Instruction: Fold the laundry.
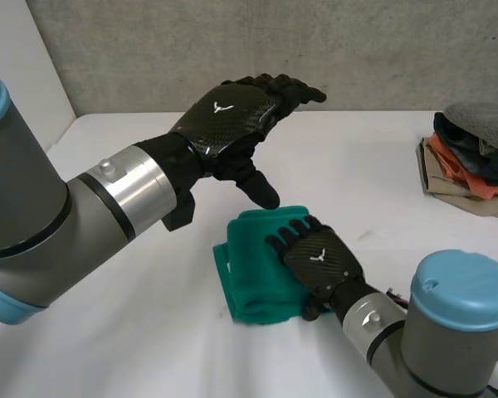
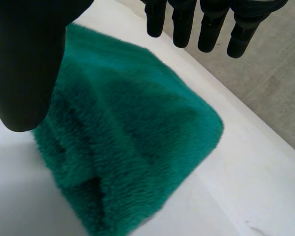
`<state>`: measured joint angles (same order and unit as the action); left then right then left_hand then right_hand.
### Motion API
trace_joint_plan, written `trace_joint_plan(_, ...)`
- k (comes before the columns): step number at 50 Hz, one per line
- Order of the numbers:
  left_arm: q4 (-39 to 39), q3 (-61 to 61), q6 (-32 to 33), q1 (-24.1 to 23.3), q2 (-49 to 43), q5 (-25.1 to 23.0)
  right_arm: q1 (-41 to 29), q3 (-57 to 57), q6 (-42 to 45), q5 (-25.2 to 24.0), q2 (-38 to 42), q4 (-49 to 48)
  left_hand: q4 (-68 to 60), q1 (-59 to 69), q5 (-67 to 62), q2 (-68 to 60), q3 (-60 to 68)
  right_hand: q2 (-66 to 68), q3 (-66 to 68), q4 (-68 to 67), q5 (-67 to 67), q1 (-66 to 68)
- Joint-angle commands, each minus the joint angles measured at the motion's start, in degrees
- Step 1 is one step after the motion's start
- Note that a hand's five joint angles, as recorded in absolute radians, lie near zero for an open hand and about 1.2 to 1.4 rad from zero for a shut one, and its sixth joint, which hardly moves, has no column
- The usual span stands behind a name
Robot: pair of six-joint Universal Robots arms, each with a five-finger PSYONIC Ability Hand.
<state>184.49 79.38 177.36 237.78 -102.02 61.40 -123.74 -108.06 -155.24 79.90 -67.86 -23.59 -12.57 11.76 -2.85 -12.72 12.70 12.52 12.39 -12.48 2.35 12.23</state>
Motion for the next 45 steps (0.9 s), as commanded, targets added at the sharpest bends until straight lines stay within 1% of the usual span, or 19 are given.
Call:
trace_joint_plan(1, 0.1, 0.2, -1.0, 0.0, -0.1, 0.5, -0.1, 2.2, 2.6, 0.4, 5.6, -4.4, -1.2, 2.0, -0.9, -1.0, 1.0, 2.4, 2.5, -2.5, 2.6, 2.7)
trace_joint_plan(4, 0.3, 0.5, -0.8, 0.0, -0.1, 0.7, 0.0, 3.2, 3.4, 0.3, 6.8, -5.2, -1.2, 2.0, -0.9, -1.0, 1.0, 6.1, 6.3, -6.2, 6.3, 6.4)
trace_joint_plan(8, 0.3, 0.6, -0.8, 0.1, -0.4, 0.7, 0.2, 5.4, 4.7, 0.5, 9.8, -5.7, -1.2, 2.0, -0.9, -1.0, 1.0, 8.0, 8.1, -8.0, 8.2, 8.3)
trace_joint_plan(11, 0.3, 0.7, -0.9, 0.1, -0.5, 0.7, 0.3, 5.9, 4.8, 0.3, 10.4, -5.7, -1.2, 2.0, -0.9, -1.0, 1.0, 9.5, 9.6, -9.5, 9.7, 9.8)
trace_joint_plan(19, 0.3, 1.0, -0.8, 0.1, -0.5, 0.7, 0.4, 5.9, 4.3, 0.8, 9.4, -4.6, -1.2, 2.0, -0.9, -1.0, 1.0, 5.6, 5.8, -5.7, 5.8, 5.9)
trace_joint_plan(27, 0.4, 1.0, -0.8, 0.0, -0.7, 0.7, 0.7, 3.2, 4.0, 0.6, 5.4, -1.5, -1.2, 2.0, -0.9, -1.0, 1.0, 3.6, 3.8, -3.7, 3.8, 3.9)
trace_joint_plan(39, 0.3, 1.2, -0.9, 0.0, -0.8, 0.6, 0.6, 2.8, 4.1, 0.3, 5.6, -1.1, -1.2, 2.0, -0.9, -1.0, 1.0, 2.9, 3.1, -3.0, 3.1, 3.2)
trace_joint_plan(45, 0.4, 1.7, -0.8, 0.0, -0.8, 0.6, 0.6, 3.9, 4.4, 0.3, 6.7, -2.1, -1.2, 2.0, -0.9, -1.0, 1.0, 5.0, 5.1, -5.0, 5.1, 5.2)
